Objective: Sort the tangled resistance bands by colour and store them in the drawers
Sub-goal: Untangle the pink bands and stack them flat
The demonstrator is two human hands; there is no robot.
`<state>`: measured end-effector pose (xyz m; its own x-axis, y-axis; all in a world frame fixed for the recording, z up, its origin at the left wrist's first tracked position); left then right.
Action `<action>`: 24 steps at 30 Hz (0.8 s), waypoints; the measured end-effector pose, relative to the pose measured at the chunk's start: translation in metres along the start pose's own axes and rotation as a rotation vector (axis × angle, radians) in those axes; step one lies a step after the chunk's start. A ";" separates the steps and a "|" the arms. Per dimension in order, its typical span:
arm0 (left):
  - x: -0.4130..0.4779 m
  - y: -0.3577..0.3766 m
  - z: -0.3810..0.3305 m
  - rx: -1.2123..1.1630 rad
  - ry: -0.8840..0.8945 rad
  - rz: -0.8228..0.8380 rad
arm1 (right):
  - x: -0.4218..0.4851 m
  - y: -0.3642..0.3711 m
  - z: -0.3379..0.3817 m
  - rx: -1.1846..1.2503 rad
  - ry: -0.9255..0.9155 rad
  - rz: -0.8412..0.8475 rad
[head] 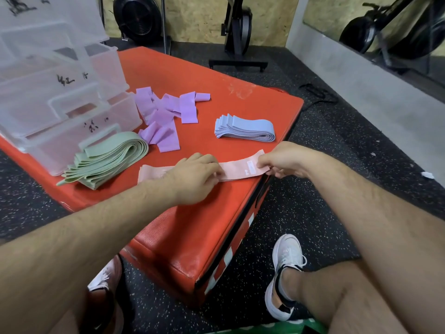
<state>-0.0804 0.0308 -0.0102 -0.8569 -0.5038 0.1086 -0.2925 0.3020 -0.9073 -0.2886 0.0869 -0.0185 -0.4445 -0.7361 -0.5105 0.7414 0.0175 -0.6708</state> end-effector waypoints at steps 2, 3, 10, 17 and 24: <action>0.001 0.001 -0.002 -0.036 0.026 0.010 | -0.003 -0.010 0.002 0.000 -0.013 -0.039; 0.001 0.001 -0.004 -0.049 0.038 0.018 | -0.004 -0.016 0.004 -0.002 -0.022 -0.063; 0.001 -0.002 0.000 -0.115 -0.018 0.044 | -0.018 -0.033 0.020 0.032 -0.080 -0.088; -0.013 -0.042 0.023 -0.827 -0.366 -0.208 | -0.046 0.010 0.095 0.025 -0.261 -0.052; -0.035 -0.044 0.051 -1.323 -0.558 -0.296 | -0.058 0.078 0.151 -0.100 -0.375 0.012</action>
<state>-0.0161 -0.0067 0.0050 -0.5158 -0.8262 -0.2267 -0.8558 0.4852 0.1793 -0.1293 0.0286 0.0404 -0.2077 -0.9313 -0.2992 0.6849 0.0799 -0.7243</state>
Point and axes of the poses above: each hand's wrist, its own x-axis towards the middle knuckle, its own y-axis out of the palm, z = x × y, the point moved 9 cm from there along x, towards the middle knuckle, and after that the axes turned 9 degrees about -x, right-handed, at the moved point
